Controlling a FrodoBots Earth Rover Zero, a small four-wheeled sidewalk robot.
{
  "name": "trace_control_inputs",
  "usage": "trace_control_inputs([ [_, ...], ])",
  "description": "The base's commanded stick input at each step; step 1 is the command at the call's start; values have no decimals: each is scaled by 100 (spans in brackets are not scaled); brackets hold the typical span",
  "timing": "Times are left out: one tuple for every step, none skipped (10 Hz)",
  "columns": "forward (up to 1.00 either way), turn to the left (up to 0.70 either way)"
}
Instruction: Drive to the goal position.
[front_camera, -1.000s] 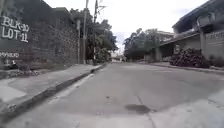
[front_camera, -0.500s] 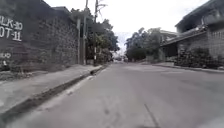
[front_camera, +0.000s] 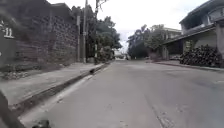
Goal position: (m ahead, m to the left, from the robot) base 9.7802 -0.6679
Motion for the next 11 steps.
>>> trace_control_inputs([
  [63, 4],
  [30, -10],
  [100, -30],
  [100, -19],
  [100, -9],
  [100, -8],
  [100, -12],
  [100, -17],
  [100, -22],
  [100, -26],
  [100, -31],
])
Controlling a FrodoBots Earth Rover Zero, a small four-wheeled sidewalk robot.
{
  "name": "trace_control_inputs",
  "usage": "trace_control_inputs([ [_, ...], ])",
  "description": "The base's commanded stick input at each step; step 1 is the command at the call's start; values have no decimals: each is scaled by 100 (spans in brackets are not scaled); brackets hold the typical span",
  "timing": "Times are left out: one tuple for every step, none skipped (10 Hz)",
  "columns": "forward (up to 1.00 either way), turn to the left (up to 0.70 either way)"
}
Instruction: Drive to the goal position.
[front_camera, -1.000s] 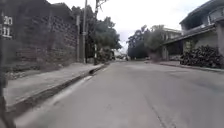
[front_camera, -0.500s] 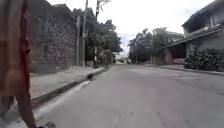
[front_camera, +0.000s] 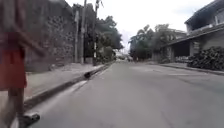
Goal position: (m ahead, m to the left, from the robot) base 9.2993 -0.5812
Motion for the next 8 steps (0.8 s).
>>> trace_control_inputs([
  [100, -33],
  [100, -33],
  [100, -33],
  [100, -33],
  [100, -33],
  [100, -33],
  [100, -33],
  [100, -33],
])
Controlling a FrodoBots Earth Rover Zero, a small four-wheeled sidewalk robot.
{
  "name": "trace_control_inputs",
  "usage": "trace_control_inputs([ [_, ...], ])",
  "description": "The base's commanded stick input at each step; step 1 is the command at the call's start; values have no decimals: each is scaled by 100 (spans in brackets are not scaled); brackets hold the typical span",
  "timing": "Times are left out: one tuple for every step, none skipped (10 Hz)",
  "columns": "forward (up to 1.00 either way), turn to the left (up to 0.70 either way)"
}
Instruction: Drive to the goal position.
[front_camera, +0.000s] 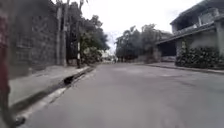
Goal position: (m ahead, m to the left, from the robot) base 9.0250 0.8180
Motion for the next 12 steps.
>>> trace_control_inputs([
  [100, -33],
  [100, -33],
  [100, -27],
  [100, -19],
  [100, -11],
  [100, -3],
  [100, 5],
  [100, 7],
  [100, 7],
  [100, 7],
  [100, 7],
  [100, 7],
])
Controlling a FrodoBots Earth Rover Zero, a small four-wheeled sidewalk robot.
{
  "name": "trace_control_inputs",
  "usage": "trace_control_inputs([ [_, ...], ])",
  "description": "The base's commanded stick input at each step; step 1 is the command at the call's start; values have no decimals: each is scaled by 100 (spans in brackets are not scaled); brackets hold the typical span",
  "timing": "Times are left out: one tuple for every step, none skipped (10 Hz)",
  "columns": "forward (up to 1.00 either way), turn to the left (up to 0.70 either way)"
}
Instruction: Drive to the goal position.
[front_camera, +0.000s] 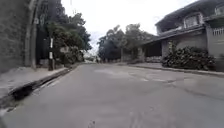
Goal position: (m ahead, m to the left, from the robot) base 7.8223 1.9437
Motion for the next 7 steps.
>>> trace_control_inputs([
  [100, 7],
  [100, 7],
  [100, 7],
  [100, 7],
  [100, 7],
  [100, 7],
  [100, 7],
])
